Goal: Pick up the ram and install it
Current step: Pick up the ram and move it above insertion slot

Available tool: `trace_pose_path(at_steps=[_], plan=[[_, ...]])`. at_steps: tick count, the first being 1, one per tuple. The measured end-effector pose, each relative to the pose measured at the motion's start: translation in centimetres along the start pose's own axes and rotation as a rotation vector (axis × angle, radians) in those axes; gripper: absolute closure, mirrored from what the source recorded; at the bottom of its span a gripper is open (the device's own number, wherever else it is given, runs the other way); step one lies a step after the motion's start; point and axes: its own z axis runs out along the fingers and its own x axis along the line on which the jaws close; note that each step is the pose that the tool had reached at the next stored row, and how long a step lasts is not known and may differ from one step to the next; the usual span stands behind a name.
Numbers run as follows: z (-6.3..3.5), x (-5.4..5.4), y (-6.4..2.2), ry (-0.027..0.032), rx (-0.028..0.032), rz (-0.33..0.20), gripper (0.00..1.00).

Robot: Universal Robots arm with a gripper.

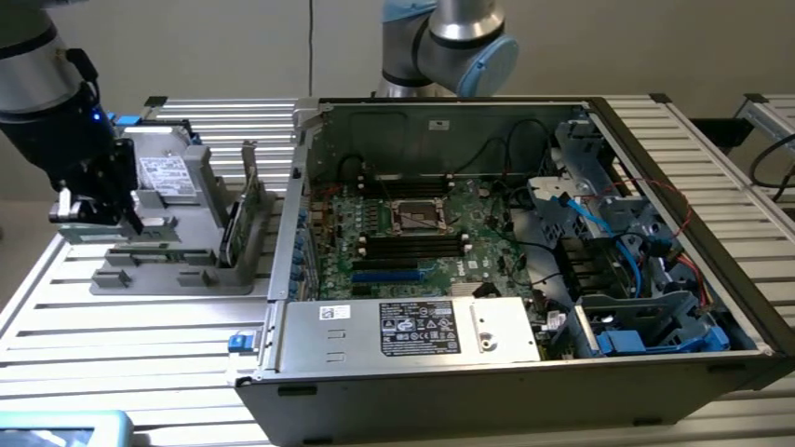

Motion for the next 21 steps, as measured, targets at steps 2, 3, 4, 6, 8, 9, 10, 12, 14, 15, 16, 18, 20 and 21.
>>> trace_pose_path(at_steps=[2, 3, 4, 6, 8, 9, 10, 12, 14, 15, 16, 18, 20, 21], plan=[[-0.91, 0.0, 0.00, 0.0001, -0.0002, 0.000, 0.88], [-1.37, 0.0, -0.01, 0.0000, 0.0000, 0.000, 0.88], [-1.83, 0.0, -0.01, 0.0001, -0.0002, 0.000, 0.88], [-2.73, 0.0, -0.07, 0.0000, 0.0000, 0.000, 0.88], [-3.63, 0.0, -0.20, 0.0000, -0.0001, 0.000, 0.88], [-4.10, 0.0, -0.29, 0.0000, 0.0000, 0.000, 0.88], [-4.55, 0.0, -0.39, 0.0001, -0.0002, 0.000, 0.88], [-5.47, 0.0, -0.58, 0.0000, -0.0001, 0.000, 0.88], [-6.36, -0.1, -0.78, 0.0000, -0.0001, 0.000, 0.88], [-6.83, -0.1, -0.89, 0.0001, -0.0002, 0.000, 0.88], [-7.29, -0.1, -1.01, 0.0000, -0.0001, 0.000, 0.88], [-8.20, -0.1, -1.30, 0.0001, -0.0002, 0.000, 0.88], [-9.10, -0.1, -1.66, 0.0000, 0.0000, 0.000, 0.88], [-9.55, -0.1, -1.85, 0.0001, -0.0002, 0.000, 0.88]])
